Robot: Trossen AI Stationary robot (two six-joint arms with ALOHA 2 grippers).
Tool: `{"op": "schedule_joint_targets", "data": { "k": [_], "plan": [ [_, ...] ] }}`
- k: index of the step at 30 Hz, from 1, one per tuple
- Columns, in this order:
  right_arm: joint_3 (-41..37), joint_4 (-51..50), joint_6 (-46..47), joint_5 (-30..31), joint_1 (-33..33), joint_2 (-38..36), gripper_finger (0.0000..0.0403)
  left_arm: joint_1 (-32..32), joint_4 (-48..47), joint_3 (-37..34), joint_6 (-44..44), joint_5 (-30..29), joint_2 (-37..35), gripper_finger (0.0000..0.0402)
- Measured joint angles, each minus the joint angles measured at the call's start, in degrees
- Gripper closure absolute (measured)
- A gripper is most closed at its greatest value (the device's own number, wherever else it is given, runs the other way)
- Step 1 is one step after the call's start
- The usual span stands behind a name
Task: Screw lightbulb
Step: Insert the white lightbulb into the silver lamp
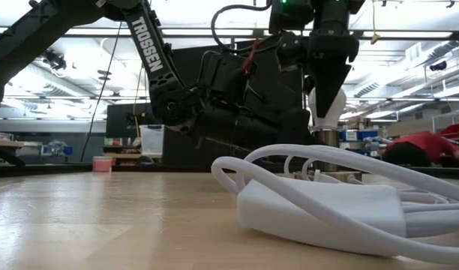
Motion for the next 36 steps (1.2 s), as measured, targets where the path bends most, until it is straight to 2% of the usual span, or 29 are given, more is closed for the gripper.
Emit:
{"op": "schedule_joint_targets", "data": {
  "k": [21,31,36],
  "plan": [
    [0.22,2.75,0.78,1.29,1.52,-1.05,0.0064,0.02,0.02,0.00,-0.04,-0.17,0.02,0.0198],
    [0.26,4.15,1.35,6.37,1.65,-7.42,0.0065,0.02,0.02,0.00,-0.04,-0.20,0.02,0.0198],
    [0.26,1.90,4.36,11.56,2.13,-13.02,0.0066,0.04,-0.02,0.00,-0.07,-0.20,0.02,0.0198]
  ]
}}
